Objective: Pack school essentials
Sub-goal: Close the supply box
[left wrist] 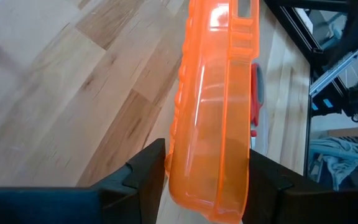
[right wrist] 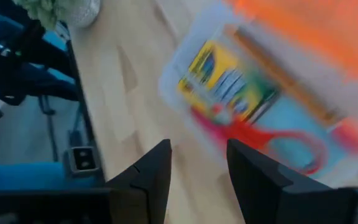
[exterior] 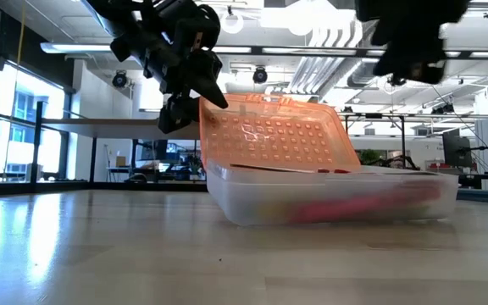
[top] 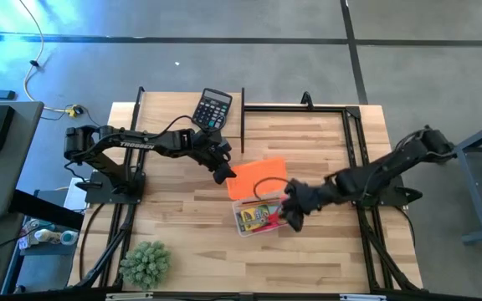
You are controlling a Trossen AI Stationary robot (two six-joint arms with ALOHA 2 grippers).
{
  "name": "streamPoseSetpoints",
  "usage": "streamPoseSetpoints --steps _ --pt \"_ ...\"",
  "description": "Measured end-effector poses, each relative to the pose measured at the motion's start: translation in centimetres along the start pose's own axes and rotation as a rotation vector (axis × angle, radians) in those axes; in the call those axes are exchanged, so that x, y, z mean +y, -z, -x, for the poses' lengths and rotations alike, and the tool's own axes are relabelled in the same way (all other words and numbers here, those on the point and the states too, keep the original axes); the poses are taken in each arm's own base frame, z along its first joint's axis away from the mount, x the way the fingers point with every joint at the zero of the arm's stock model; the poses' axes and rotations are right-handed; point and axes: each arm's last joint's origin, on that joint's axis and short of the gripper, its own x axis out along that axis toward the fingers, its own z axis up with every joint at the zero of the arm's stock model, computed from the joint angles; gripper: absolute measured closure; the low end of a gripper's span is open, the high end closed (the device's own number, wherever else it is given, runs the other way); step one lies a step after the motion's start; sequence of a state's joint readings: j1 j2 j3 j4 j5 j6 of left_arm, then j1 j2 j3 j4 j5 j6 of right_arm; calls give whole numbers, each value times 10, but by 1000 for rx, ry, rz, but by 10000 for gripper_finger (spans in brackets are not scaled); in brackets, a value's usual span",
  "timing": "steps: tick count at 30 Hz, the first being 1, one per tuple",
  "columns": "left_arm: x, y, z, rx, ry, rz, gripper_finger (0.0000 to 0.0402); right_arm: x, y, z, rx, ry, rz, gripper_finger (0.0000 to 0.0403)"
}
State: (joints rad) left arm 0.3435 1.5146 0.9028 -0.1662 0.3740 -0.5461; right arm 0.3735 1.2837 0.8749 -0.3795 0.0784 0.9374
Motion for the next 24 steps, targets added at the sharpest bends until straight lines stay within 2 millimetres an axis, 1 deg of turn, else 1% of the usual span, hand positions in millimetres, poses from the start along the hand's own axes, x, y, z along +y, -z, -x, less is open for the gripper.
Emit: streamPoseSetpoints --steps 4,9,12,14,17,22,24 --pt "0 1 0 7 2 0 249 17 22 -17 8 -21 -115 256" --pt "-1 1 0 12 2 0 249 33 49 -47 19 -46 -201 256" --pt "-1 2 0 12 1 -9 249 37 64 -67 21 -39 -234 256" --pt "-1 2 0 13 1 -16 249 35 73 -78 11 -7 -263 256" --pt "0 2 0 15 -1 -17 249 34 80 -92 -17 39 -271 256" --pt "0 2 0 17 -5 -17 249 27 84 -108 -94 113 -267 256" --pt "0 2 0 16 -5 -28 249 26 83 -113 -133 121 -271 256"
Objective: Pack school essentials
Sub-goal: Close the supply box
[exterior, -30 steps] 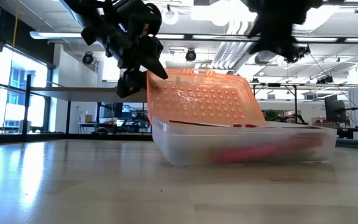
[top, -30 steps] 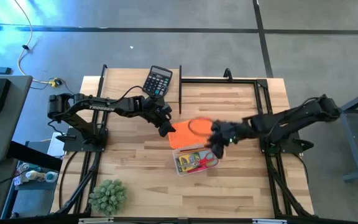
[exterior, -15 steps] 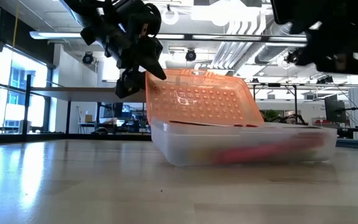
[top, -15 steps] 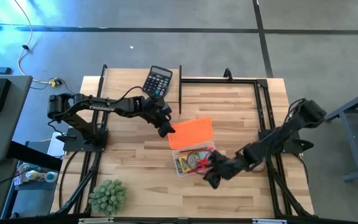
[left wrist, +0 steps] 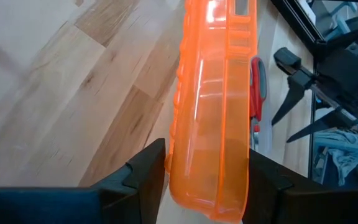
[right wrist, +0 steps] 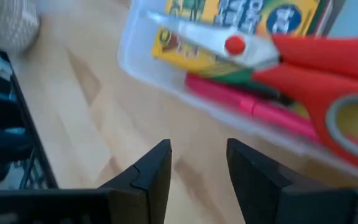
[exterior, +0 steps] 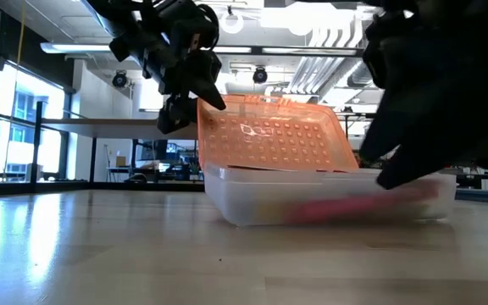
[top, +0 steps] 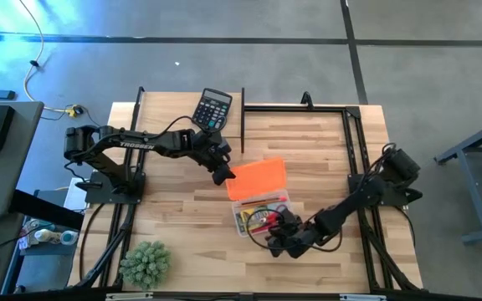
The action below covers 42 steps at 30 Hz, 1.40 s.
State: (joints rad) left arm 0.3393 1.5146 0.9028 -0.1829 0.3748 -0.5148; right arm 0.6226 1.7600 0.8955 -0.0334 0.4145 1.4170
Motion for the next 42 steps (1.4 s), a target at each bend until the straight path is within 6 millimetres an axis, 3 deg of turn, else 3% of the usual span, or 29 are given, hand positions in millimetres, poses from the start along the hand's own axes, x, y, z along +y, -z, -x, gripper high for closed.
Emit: streamPoseSetpoints --steps 7,16,22,33,42 --pt "-1 1 0 6 1 -41 249 -3 -4 -15 -36 4 8 256" --pt "-2 2 0 12 6 -61 249 -8 -22 -22 -45 27 3 256" --pt "-2 2 0 15 9 -69 246 -8 -24 -23 -39 26 -9 256" --pt "-4 1 0 13 32 -134 173 -10 -31 -26 -59 38 -35 256" --pt "-8 4 -2 42 81 -144 158 -14 -43 -30 -48 46 -65 256"
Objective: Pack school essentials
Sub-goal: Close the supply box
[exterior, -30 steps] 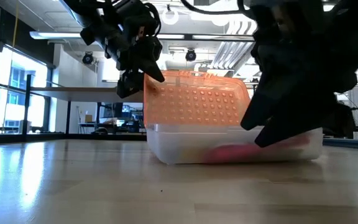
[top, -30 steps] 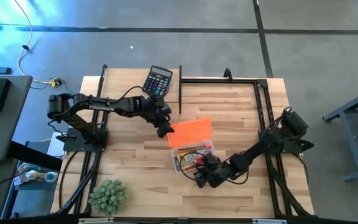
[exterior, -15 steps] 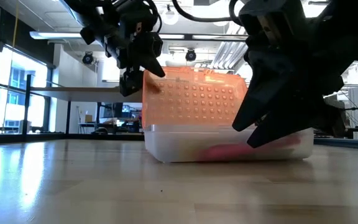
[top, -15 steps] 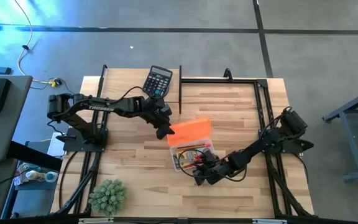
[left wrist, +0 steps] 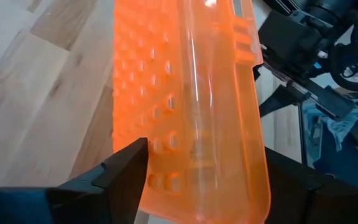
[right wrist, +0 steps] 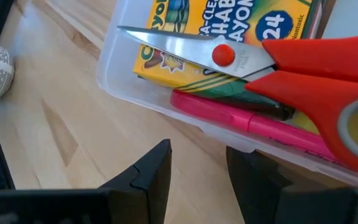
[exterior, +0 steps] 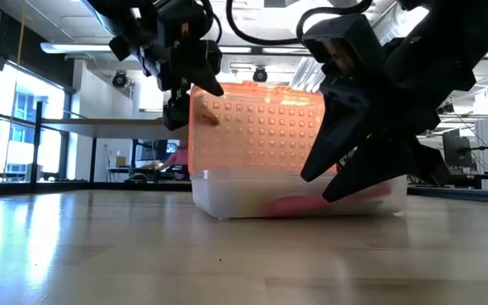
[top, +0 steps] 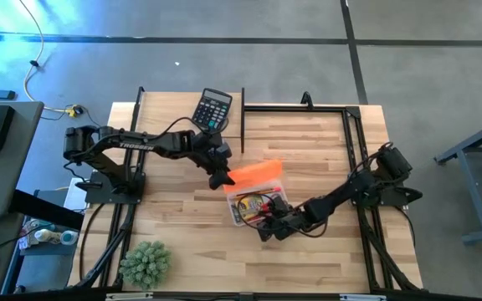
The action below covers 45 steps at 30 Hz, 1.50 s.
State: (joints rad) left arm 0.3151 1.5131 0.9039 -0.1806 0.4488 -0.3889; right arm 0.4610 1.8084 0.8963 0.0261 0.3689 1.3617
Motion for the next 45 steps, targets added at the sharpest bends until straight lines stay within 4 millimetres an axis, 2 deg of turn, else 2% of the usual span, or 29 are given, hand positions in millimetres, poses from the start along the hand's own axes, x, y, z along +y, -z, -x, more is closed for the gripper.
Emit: streamPoseSetpoints --steps 13,25,34,39,45 --pt "-12 3 3 43 41 22 157 -2 -6 -2 -6 7 -23 256" --pt "-31 -22 26 81 -111 -20 157 -3 -11 -4 -41 19 -49 256" --pt "-23 -16 23 130 -239 -66 158 -3 -15 -5 -44 12 -66 256" --pt "-21 -17 17 139 -238 -124 158 -2 -15 -5 -45 2 -69 256" --pt "-19 -17 17 143 -243 -110 158 -2 -15 -5 -44 1 -69 256"
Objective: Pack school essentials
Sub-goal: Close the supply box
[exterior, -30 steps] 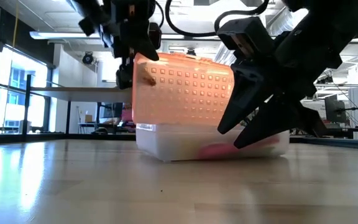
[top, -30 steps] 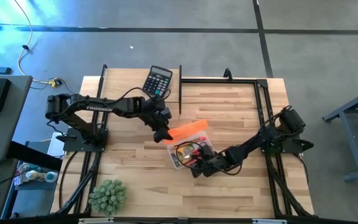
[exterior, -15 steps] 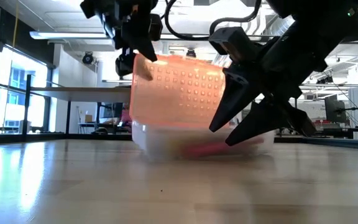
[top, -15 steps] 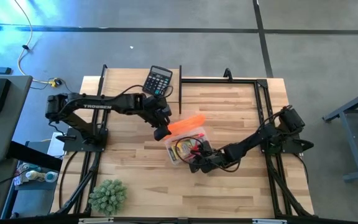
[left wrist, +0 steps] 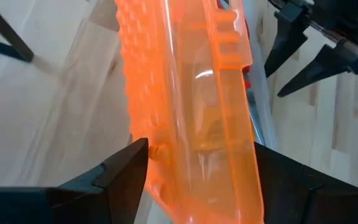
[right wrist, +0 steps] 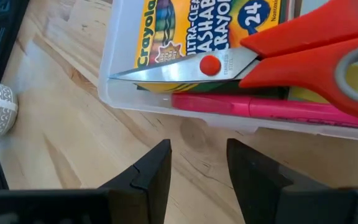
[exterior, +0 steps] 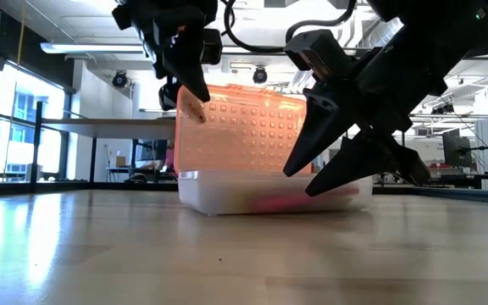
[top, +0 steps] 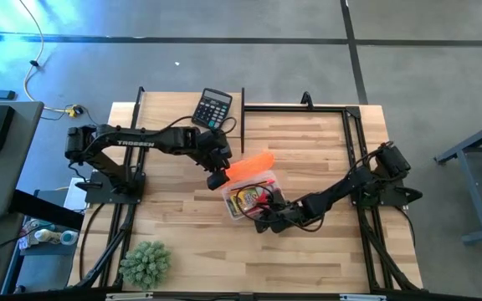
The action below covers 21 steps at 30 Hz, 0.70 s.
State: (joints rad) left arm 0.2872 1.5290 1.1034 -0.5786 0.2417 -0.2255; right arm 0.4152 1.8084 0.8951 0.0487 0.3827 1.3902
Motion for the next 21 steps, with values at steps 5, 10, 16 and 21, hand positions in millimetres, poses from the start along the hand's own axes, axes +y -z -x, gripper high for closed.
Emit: streamPoseSetpoints --steps 5,10,16,21 --pt "3 -1 3 -3 28 70 158 0 -1 0 0 0 0 256" --pt "3 -1 4 6 66 73 158 0 -1 -1 -3 2 0 256" --pt "-2 -11 13 -11 67 49 158 0 -1 -1 -4 2 0 256" --pt "-8 -20 24 -25 66 31 158 0 -1 -1 -5 2 -1 256"
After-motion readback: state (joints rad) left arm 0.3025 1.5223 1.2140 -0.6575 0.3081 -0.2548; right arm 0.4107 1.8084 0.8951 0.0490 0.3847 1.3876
